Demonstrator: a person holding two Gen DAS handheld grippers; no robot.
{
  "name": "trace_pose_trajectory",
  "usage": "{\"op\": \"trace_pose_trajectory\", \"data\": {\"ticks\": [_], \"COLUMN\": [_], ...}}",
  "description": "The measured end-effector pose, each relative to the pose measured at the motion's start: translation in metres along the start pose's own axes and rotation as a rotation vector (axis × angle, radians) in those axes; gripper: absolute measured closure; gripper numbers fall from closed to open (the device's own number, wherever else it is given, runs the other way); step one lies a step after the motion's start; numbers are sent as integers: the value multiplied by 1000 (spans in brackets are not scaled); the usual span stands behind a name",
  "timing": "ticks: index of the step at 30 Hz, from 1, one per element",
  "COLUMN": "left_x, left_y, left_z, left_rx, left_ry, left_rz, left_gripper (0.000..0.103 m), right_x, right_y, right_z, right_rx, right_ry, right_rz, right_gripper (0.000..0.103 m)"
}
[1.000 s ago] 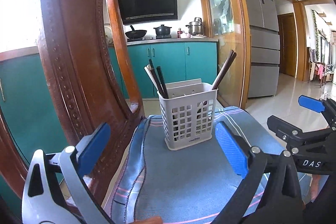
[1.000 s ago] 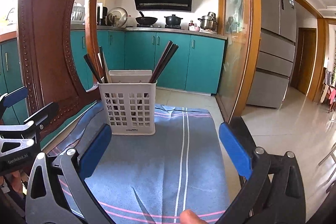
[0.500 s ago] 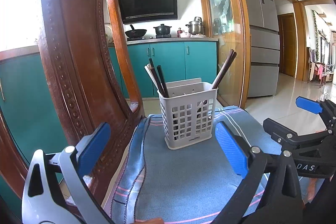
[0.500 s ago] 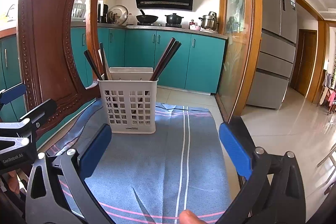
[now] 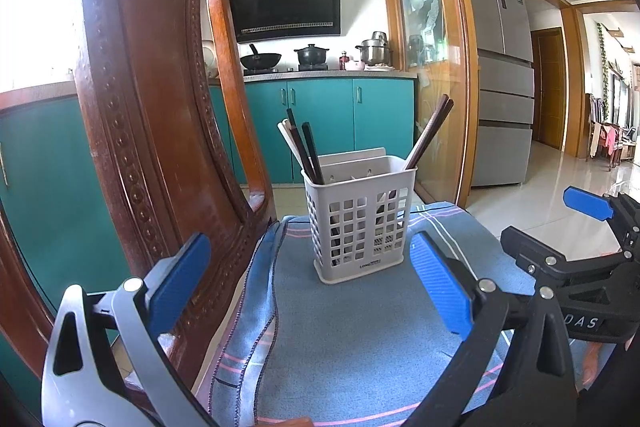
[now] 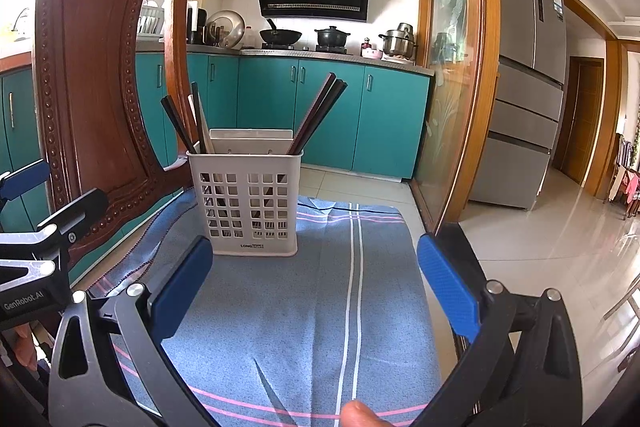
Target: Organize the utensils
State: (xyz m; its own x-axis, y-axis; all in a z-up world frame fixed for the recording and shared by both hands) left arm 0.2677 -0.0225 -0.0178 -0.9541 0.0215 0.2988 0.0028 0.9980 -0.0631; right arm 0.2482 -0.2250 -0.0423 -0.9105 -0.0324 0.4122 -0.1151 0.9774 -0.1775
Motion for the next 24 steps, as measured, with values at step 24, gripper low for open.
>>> {"op": "trace_pose_trajectory", "data": {"ticks": [24], "left_x": [3], "left_y": [-1], "left_z": [2], "left_rx": [2], "left_ry": [-10], "left_rz": [-10], "left_gripper": [3], "right_x": [-3], "right_y": [1], "right_z": [2], "right_rx": [17], "right_ry": [13], "right_rz": [9], "right_gripper": [3]}}
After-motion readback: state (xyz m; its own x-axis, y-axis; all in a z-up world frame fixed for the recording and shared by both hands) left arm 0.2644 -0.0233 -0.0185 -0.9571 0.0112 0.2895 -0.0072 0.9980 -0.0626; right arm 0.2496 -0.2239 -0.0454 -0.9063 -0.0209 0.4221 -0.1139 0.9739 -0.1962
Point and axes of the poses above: each gripper's, at about its wrist camera, not at the fingertips, and x roughly against the way its jaws point, y to its left, z to its underside, the point moved 10 cm from there along -x, roughly the way its jaws point, and after that the axes turned 7 degrees about x, right-handed, at the moved point
